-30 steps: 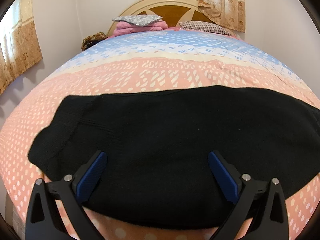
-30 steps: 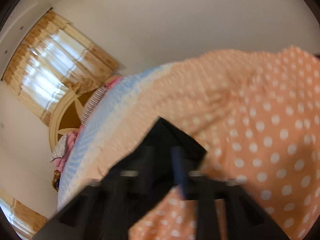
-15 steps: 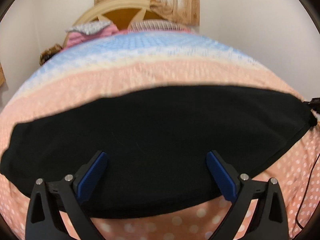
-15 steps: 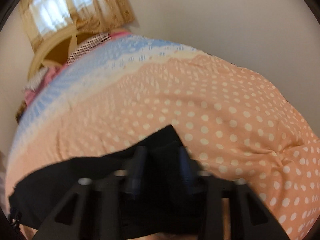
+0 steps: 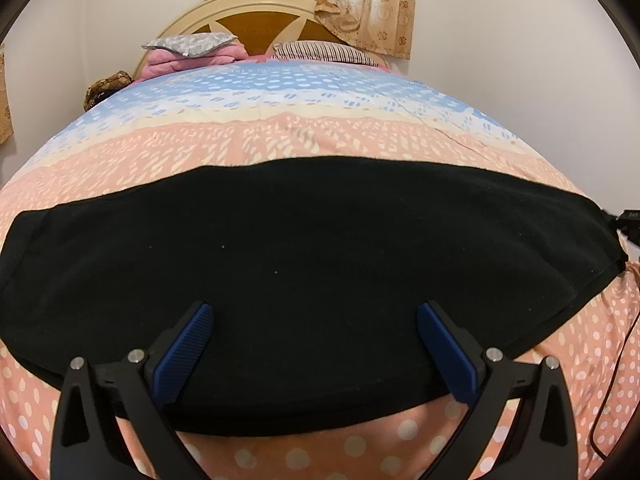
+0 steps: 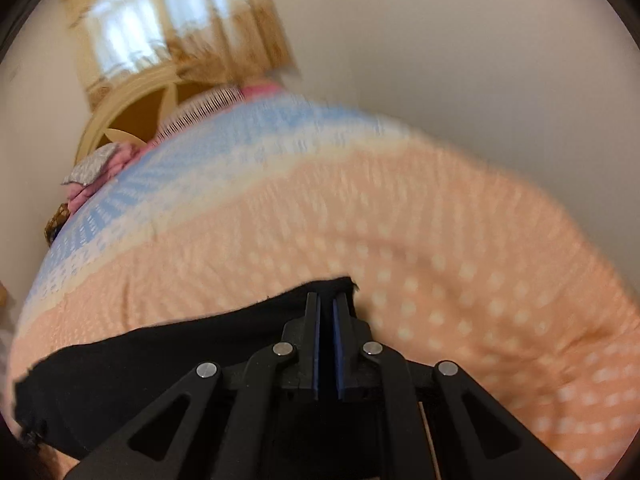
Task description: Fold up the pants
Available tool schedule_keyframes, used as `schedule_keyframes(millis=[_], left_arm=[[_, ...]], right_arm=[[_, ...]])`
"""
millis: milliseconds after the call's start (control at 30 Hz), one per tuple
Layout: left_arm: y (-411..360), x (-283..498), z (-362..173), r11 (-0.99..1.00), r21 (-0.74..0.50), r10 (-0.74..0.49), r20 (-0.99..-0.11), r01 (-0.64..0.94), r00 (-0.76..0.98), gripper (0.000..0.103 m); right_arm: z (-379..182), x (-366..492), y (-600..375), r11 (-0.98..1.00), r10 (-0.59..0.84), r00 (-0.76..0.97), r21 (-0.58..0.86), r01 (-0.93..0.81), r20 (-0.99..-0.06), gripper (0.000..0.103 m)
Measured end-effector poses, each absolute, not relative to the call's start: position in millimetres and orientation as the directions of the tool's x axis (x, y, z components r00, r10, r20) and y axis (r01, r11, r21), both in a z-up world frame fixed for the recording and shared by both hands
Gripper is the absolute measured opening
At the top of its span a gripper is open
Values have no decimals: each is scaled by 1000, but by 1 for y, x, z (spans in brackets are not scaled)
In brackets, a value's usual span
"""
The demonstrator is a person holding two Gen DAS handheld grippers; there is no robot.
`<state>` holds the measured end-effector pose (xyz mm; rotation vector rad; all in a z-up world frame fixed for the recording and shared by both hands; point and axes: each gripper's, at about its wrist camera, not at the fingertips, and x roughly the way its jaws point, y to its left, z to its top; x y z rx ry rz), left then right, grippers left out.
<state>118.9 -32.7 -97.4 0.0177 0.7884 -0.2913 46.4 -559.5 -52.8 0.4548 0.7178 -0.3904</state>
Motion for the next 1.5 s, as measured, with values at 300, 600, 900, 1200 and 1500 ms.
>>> schedule_keyframes(millis=[300, 600, 900, 1200, 1500], left_arm=[[-31, 119, -100, 957, -104, -266, -687, 271, 676, 103], [-26, 111, -94, 953, -96, -272, -686, 287, 675, 103], [-14, 110, -95, 959, -109, -262, -687, 261, 678, 103], [-19, 108, -93, 955, -95, -266, -687, 279, 676, 103], [-20, 105, -87, 954, -88, -267, -678, 286, 685, 103]], right_arm=[[-28, -40, -562, 665, -276, 783, 477, 574, -557, 48], [-70, -37, -462, 679, -64, 767, 536, 502, -638, 47], [-79, -11, -448, 677, -63, 741, 518, 524, -668, 46], [-90, 1, -428, 676, 71, 784, 608, 416, -616, 17], [-88, -7, -422, 668, 86, 812, 637, 383, -578, 3]])
